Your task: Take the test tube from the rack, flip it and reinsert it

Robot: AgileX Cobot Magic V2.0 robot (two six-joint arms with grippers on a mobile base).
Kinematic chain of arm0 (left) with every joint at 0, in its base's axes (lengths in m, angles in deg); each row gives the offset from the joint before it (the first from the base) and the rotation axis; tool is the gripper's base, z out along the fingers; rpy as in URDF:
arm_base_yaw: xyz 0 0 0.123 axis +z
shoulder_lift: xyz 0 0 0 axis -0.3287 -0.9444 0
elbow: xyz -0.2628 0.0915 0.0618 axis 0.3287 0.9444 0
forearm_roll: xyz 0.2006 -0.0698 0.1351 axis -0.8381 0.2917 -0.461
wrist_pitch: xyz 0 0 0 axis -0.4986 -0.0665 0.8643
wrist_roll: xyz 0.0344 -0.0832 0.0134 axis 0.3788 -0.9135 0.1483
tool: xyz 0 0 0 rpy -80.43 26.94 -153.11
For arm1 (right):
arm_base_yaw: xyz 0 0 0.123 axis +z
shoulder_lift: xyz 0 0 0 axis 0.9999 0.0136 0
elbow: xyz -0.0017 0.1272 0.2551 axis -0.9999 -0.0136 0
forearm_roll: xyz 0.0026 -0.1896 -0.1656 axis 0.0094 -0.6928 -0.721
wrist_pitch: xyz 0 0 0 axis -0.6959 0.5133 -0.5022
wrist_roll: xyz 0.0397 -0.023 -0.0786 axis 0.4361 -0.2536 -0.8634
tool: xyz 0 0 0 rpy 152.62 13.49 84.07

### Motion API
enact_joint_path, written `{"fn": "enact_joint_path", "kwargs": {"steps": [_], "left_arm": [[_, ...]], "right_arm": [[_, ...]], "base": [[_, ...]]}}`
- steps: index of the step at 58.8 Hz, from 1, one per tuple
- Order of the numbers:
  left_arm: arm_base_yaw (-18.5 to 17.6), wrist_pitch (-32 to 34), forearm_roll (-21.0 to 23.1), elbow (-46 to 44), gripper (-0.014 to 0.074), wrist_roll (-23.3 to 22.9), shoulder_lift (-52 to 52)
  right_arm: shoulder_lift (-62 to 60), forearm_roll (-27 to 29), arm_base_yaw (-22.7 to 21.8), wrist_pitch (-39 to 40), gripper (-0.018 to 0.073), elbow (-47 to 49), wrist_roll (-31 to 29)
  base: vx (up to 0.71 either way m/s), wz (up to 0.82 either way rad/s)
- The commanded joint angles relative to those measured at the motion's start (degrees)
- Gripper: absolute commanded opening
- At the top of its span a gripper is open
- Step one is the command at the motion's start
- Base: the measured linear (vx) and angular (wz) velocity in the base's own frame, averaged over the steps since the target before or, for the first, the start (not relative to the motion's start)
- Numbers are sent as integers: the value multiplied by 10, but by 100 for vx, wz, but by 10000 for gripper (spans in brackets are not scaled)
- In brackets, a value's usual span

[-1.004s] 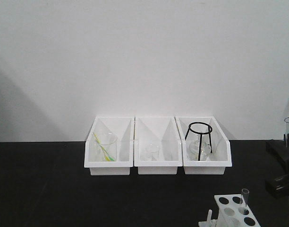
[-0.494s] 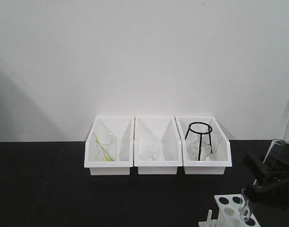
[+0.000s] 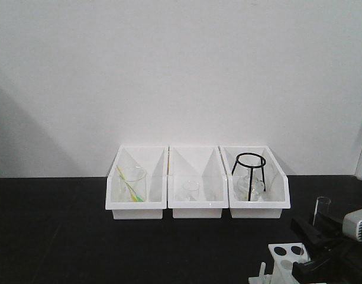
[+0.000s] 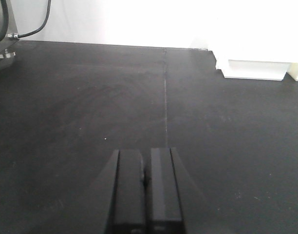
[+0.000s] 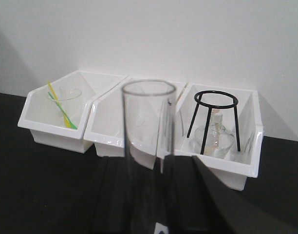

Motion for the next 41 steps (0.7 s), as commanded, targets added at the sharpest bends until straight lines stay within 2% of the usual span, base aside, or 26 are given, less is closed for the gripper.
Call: {"fn": "enact_joint_path", "kwargs": {"steps": [1,16,24,30,41], "left_arm": [[-4,50,2,0,-6,0,6],[-4,50,2,0,-6,0,6],[-4,50,2,0,-6,0,6],[-4,50,2,0,-6,0,6],[-4,50,2,0,-6,0,6]], "right_arm": [[8,5,-2,84,-9,15,-16],[35,29,-2,120,-9,9,-41],[35,63,-2,165,-9,-36,-45],[36,81,-2,191,-9,-64,-77],[45,74,-2,184,-9,-67,-77]], "base": [[0,0],[0,0],[0,0],[0,0],[0,0]]}}
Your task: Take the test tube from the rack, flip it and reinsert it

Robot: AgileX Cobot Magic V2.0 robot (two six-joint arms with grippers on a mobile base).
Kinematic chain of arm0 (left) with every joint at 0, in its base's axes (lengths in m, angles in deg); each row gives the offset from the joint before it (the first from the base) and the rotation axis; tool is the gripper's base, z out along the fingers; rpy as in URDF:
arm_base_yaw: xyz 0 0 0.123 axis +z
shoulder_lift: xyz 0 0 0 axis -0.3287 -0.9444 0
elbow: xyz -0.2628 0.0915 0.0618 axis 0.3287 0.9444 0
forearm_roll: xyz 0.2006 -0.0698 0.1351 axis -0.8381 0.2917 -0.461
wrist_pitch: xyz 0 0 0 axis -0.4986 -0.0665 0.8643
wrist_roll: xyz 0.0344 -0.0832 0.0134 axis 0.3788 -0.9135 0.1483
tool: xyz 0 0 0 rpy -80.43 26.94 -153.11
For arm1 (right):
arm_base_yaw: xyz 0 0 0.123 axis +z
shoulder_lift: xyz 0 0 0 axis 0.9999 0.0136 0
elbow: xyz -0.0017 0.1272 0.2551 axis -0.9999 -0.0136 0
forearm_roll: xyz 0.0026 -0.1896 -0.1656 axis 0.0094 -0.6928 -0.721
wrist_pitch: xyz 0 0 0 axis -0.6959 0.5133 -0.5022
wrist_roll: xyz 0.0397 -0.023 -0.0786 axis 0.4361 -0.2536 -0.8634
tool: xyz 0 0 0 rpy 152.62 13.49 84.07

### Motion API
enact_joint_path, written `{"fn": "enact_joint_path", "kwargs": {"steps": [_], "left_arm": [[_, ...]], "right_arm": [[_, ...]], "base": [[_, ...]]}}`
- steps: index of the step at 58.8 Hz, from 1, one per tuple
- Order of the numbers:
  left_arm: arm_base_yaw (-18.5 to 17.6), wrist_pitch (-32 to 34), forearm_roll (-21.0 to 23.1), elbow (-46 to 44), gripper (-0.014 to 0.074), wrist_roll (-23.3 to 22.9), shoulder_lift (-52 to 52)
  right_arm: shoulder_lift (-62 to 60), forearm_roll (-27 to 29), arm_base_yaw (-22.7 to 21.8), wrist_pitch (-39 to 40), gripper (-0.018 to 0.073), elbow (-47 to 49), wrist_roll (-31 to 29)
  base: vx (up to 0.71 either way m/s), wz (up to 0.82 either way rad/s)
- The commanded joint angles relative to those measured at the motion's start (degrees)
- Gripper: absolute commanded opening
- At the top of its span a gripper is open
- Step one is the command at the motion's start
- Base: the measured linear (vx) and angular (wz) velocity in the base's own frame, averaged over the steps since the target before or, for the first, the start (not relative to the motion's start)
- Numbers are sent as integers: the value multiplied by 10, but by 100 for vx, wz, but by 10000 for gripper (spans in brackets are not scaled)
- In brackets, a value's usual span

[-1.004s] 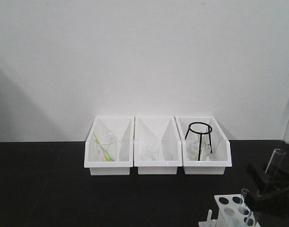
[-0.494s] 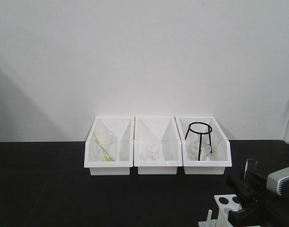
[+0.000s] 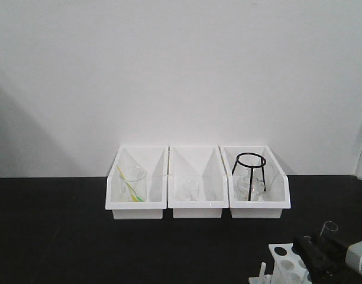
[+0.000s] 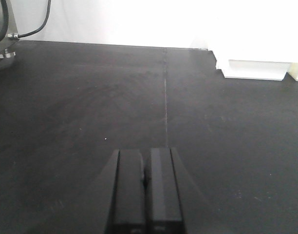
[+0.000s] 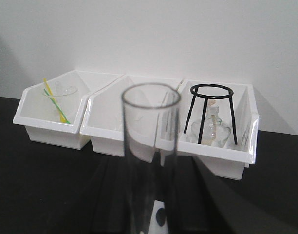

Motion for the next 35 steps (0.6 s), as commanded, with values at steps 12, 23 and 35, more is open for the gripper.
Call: {"fn": "enact_joint_path", "kwargs": {"steps": [12,23,35], "left_arm": [[-4,50,2,0,-6,0,6],[-4,50,2,0,-6,0,6],[-4,50,2,0,-6,0,6]], "right_arm": [[58,2,-2,69,-5,11,17],[101,-27,-2,84,52,11,18],[114,-53,-2,84,257,11,21]], "base": [[0,0],[0,0],[0,0]]}}
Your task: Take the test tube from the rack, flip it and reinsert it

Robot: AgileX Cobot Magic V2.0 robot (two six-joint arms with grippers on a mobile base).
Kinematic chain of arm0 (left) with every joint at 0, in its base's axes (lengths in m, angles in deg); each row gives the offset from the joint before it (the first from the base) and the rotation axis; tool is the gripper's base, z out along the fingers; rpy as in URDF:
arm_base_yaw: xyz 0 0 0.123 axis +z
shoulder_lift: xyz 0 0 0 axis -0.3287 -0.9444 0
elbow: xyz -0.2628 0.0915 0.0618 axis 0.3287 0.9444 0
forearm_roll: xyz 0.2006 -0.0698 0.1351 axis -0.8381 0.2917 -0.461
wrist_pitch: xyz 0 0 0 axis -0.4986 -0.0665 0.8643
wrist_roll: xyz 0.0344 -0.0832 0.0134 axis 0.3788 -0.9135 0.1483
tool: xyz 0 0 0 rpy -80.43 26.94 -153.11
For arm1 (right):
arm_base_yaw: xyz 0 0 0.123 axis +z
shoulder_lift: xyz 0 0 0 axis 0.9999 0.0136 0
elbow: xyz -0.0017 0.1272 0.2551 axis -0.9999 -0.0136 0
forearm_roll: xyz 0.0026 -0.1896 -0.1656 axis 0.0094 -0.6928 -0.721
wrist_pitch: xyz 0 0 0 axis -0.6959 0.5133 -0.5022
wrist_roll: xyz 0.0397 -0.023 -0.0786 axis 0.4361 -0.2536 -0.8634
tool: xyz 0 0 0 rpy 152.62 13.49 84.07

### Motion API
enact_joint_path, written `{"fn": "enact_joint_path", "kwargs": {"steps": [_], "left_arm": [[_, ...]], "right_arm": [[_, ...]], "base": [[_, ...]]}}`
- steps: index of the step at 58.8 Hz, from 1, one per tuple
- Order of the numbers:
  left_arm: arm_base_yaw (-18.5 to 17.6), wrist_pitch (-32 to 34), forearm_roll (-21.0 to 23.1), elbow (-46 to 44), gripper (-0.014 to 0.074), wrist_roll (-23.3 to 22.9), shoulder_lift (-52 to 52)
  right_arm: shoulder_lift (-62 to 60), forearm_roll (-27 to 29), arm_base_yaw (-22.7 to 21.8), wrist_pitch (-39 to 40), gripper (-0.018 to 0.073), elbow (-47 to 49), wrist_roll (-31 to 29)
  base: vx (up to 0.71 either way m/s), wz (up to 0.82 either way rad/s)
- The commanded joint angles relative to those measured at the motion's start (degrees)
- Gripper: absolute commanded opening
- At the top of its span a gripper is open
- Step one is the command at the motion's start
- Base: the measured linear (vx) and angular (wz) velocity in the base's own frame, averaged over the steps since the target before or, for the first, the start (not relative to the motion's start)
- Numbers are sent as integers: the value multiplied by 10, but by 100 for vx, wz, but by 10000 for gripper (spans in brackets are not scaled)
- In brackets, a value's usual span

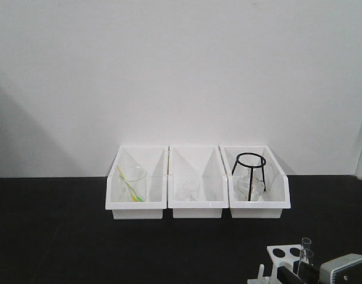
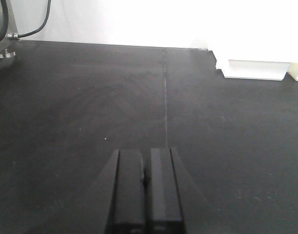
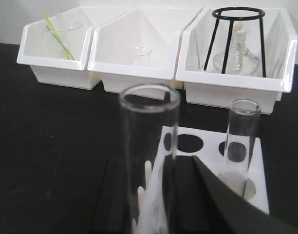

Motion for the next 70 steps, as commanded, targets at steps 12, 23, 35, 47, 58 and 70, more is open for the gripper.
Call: {"fn": "enact_joint_path", "kwargs": {"steps": [12,23,35,47,58,70], "left_arm": [[-4,50,2,0,-6,0,6],[-4,50,2,0,-6,0,6],[-4,50,2,0,-6,0,6],[-4,50,2,0,-6,0,6],[-4,50,2,0,-6,0,6],[-4,50,2,0,-6,0,6]], "right_arm": [[-19,3,-2,55,515,11,1],[-87,9,-2,34,573,11,8],[-249,6,-2,-92,557,14,19],[-439,-3,-2,-343,535,76,81],[-546,-22,-2,-455,483,102,98],[-608,-24,-2,-471,419,102,98]], "base": [[0,0],[0,0],[0,0],[0,0],[0,0],[0,0]]}}
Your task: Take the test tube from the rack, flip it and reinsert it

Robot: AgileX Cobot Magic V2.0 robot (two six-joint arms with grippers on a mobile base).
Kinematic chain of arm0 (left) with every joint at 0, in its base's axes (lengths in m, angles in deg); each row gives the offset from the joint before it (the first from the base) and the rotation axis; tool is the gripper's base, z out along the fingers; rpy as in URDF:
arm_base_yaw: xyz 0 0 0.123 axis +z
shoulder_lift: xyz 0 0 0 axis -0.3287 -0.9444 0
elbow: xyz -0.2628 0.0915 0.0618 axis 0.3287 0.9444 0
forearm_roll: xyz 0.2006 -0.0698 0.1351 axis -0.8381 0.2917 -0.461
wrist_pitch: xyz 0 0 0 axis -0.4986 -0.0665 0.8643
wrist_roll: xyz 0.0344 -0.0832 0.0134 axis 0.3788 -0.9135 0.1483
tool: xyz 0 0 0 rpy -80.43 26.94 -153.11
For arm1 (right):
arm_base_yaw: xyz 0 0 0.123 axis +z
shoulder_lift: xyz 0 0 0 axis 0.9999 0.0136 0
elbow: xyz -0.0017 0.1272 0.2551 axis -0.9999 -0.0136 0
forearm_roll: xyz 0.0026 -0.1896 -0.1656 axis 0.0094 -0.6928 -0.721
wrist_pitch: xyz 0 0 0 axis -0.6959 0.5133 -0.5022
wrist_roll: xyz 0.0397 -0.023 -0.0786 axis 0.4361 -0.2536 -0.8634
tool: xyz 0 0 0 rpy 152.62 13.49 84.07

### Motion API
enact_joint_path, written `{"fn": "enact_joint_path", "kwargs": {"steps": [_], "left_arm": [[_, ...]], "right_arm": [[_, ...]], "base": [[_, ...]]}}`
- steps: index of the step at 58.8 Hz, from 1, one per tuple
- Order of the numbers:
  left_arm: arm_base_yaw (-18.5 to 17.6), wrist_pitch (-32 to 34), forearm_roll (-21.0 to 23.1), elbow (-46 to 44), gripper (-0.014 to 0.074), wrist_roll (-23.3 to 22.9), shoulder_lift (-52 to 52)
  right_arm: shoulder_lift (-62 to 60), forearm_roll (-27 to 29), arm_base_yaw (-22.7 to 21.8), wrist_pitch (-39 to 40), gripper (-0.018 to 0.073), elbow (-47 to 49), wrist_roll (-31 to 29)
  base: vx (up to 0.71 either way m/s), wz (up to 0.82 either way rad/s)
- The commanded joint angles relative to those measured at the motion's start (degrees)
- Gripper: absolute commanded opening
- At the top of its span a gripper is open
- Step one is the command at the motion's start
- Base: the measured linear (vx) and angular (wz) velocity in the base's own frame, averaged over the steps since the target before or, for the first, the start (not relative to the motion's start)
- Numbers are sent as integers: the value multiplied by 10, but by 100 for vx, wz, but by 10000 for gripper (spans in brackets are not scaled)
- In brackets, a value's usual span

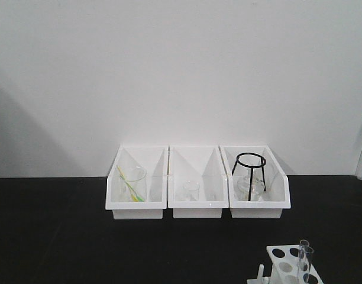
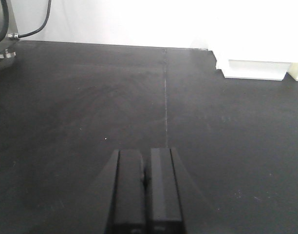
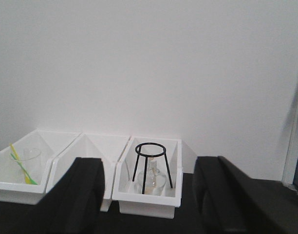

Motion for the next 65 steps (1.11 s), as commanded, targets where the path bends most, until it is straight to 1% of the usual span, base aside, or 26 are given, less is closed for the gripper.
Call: {"fn": "enact_joint_path", "kwargs": {"steps": [1,30,36,39,42,43,44,46,47,50,51,55,60,65], "left_arm": [[-4,50,2,0,-6,0,6],[-4,50,2,0,-6,0,6],[-4,50,2,0,-6,0,6],[-4,50,2,0,-6,0,6],[-4,50,2,0,-6,0,6],[-4,50,2,0,-6,0,6],[-4,50,2,0,-6,0,6],[-4,50,2,0,-6,0,6],[-4,50,2,0,-6,0,6],[-4,50,2,0,-6,0,6],[-4,50,2,0,-6,0,6],[-4,50,2,0,-6,0,6],[-4,50,2,0,-6,0,6],[-4,50,2,0,-6,0,6]], "right_arm": [[-20,-5,-2,36,415,20,1],[-33,-5,-2,33,320,20,1],[-40,1,-3,30,287,19,-25],[-50,28,-3,30,265,14,-43],[-74,78,-3,31,233,0,-81],[-78,85,-3,31,223,-5,-87],[-94,115,-3,31,201,-13,-113],[-108,139,-3,32,179,-25,-136],[-127,170,-3,33,161,-36,-167],[-155,202,-3,33,126,-58,-215],[-169,221,-3,31,109,-73,-236],[-212,247,-3,30,48,-107,-285],[-257,265,-3,11,-16,-148,-290],[-295,266,-3,-19,-14,-193,-271]], "base": [[0,0],[0,0],[0,0],[0,0],[0,0],[0,0],[0,0],[0,0],[0,0],[0,0],[0,0],[0,0],[0,0],[0,0]]}}
